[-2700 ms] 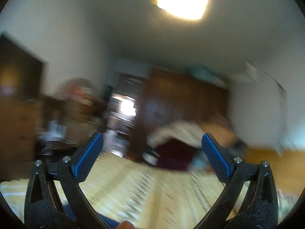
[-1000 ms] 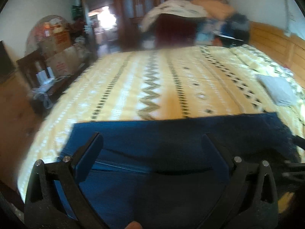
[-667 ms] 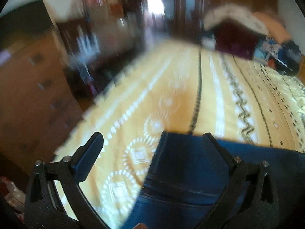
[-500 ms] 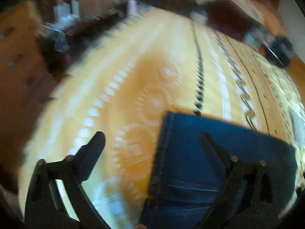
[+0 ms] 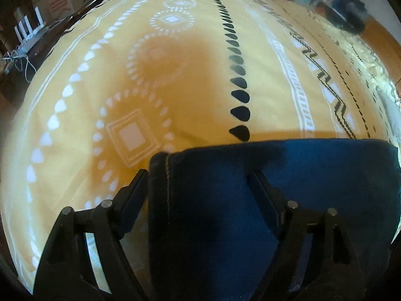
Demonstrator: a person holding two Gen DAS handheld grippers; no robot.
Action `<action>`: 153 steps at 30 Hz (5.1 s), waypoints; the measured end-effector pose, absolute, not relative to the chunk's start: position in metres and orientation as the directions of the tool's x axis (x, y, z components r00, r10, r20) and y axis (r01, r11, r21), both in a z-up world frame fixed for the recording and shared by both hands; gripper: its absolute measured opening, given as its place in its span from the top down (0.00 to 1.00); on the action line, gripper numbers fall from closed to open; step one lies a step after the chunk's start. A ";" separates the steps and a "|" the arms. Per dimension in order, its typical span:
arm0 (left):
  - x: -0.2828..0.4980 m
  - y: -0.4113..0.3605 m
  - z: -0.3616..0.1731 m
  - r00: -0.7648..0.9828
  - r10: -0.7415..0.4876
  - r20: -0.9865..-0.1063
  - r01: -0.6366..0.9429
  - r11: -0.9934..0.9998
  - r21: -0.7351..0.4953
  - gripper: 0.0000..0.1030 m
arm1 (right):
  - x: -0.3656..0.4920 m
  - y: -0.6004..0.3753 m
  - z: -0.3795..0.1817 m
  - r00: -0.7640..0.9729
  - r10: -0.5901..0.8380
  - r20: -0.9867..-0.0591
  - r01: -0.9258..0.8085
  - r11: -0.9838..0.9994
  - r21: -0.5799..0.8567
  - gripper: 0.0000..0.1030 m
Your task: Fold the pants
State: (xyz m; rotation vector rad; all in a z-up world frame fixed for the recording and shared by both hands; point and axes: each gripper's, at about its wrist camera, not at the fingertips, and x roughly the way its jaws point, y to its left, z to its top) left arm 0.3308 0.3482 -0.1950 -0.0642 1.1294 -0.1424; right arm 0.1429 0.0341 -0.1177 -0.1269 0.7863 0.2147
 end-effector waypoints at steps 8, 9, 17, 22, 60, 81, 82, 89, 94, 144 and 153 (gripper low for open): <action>0.320 0.365 -0.184 0.500 -0.152 -0.853 0.016 0.986 -0.167 0.82 | 0.139 -0.005 -0.105 0.723 0.157 -0.673 -0.217 0.976 -0.005 0.08; 0.318 0.362 -0.185 0.505 -0.146 -0.850 0.022 0.987 -0.156 0.82 | 0.137 -0.014 -0.104 0.727 0.153 -0.669 -0.209 0.978 -0.003 0.09; 0.323 0.358 -0.171 0.526 -0.144 -0.838 0.008 0.986 -0.164 0.83 | 0.129 -0.214 -0.112 0.687 0.084 -0.721 -0.001 0.993 0.115 0.35; 0.327 0.353 -0.174 0.537 -0.136 -0.833 -0.027 0.984 -0.178 0.83 | 0.157 -0.374 -0.135 0.597 -0.071 -0.799 0.165 0.986 0.036 0.35; 0.036 0.436 -0.160 0.788 -0.033 -0.615 -0.300 0.851 -0.430 0.51 | -0.065 -0.393 -0.161 0.374 0.323 -0.869 -0.137 0.946 0.293 0.83; 0.002 0.410 -0.188 0.753 -0.191 -0.629 -0.292 0.760 -0.580 0.34 | 0.032 -0.056 -0.084 0.285 0.541 -0.791 -0.641 0.721 0.262 0.63; 0.004 0.412 -0.194 0.751 -0.224 -0.622 -0.285 0.739 -0.610 0.35 | 0.039 -0.031 -0.083 0.272 0.564 -0.780 -0.670 0.693 0.267 0.63; 0.016 0.407 -0.185 0.782 -0.254 -0.569 -0.217 0.745 -0.631 0.36 | 0.068 0.187 -0.082 0.180 0.623 -0.761 -0.850 0.488 0.198 0.55; 0.006 0.400 -0.182 0.790 -0.336 -0.513 -0.145 0.710 -0.689 0.36 | 0.057 0.278 -0.103 0.244 0.531 -0.812 -0.911 0.412 -0.005 0.52; 0.022 0.408 -0.180 0.850 -0.317 -0.421 -0.223 0.507 -0.832 0.27 | 0.027 0.291 -0.080 0.425 0.576 -0.698 -0.868 0.479 -0.133 0.97; 0.075 0.407 -0.100 0.868 -0.463 -0.179 0.137 0.570 -0.810 0.97 | 0.039 0.282 -0.059 0.438 0.638 -0.634 -0.854 0.515 -0.072 0.96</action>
